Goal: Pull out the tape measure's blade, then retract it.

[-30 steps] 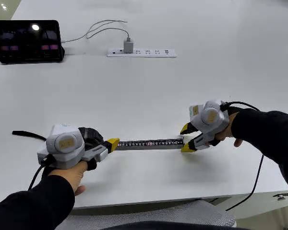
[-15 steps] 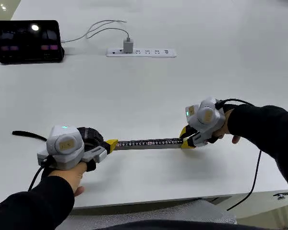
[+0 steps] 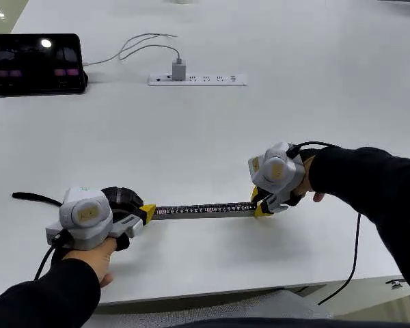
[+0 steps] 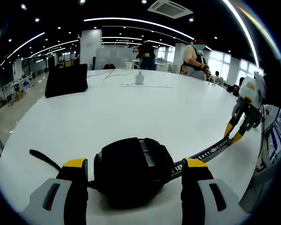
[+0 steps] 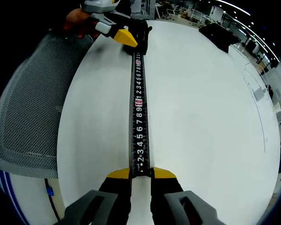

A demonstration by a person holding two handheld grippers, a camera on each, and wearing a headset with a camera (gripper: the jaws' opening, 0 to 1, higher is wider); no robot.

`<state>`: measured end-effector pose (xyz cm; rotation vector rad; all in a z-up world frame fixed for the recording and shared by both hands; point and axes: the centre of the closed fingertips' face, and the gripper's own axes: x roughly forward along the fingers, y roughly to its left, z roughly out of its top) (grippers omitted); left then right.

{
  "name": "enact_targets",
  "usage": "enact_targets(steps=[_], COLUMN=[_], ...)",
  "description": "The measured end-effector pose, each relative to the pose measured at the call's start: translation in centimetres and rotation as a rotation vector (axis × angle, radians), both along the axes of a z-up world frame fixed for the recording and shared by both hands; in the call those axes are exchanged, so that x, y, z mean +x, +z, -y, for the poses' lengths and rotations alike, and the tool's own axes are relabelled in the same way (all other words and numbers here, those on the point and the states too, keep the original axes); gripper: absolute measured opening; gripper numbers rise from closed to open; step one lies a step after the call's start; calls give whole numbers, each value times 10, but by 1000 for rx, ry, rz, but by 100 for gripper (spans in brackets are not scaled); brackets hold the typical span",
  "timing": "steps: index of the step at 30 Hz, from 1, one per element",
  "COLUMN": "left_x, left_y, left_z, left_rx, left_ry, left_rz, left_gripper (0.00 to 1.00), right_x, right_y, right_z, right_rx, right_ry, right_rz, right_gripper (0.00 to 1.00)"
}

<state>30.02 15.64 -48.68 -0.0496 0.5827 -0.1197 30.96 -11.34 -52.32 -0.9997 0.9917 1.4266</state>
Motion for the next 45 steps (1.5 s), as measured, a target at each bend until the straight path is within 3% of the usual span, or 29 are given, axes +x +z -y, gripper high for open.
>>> enact_targets(steps=[2,8,12,22,45], left_x=[2,4,3,3,2], left_y=[2,0,-1,-4,-5], left_z=[-1,-6,-1,-2,0], left_rx=[0,-9,5,15,26], left_ry=[8,41,18,17,3], left_rz=[8,-13,-29,-76,-98], left_gripper=[75,67,63,62,61], right_x=[2,1,1,0,1], right_y=[0,-1,-2,-2,-3], right_z=[-1,0,0,0,-2], right_rx=[-1,-11,-17,-9,-9], right_ry=[-30,17,23,14,-30], right_rz=[-6,14,17,19,21], right_gripper=[12,11,11,11,11])
